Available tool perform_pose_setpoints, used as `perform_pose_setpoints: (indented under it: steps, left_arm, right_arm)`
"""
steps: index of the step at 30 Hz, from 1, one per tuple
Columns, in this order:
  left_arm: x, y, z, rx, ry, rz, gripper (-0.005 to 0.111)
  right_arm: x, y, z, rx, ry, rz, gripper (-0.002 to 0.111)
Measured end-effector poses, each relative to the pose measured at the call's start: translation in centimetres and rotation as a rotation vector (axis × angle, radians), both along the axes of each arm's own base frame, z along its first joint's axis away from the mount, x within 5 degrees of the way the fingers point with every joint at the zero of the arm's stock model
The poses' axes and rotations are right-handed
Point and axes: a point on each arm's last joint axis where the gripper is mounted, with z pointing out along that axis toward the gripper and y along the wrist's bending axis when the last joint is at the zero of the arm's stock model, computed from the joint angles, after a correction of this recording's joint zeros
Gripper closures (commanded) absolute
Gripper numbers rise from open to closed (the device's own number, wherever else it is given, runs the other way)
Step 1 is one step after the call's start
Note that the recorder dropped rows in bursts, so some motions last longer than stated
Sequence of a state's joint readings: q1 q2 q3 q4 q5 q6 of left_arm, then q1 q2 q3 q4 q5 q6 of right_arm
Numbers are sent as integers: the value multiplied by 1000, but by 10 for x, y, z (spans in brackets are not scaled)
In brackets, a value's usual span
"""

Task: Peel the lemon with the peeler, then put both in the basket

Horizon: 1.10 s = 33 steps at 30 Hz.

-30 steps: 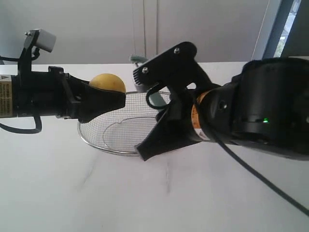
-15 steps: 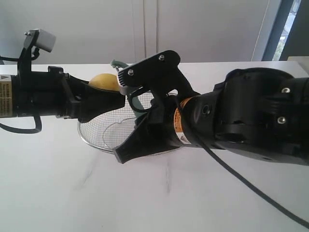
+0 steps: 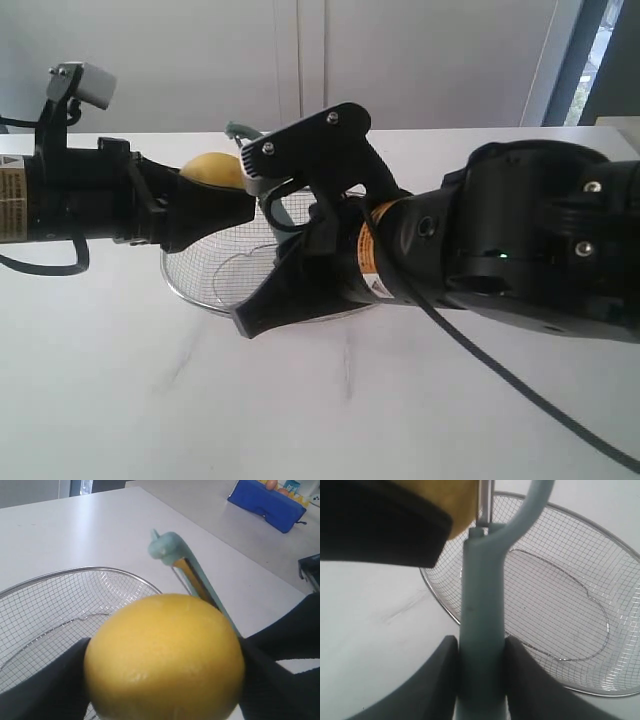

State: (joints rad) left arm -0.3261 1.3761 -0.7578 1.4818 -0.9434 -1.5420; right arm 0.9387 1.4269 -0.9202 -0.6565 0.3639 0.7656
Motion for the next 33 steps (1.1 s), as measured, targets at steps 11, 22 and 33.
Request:
perform_pose_setpoints:
  steps: [11,22,33]
  left_arm:
    - [2,1,-1,14,0,23,107]
    - [2,2,-1,16,0,27,107]
    - [2,2,-2,23,-3,22,107]
  right_arm:
    - [-20,-20,49,146,-94,15,108]
    - [-77,-88,120,321,-214,0,108]
    - [-78,-111,108,147,-142,-151,108]
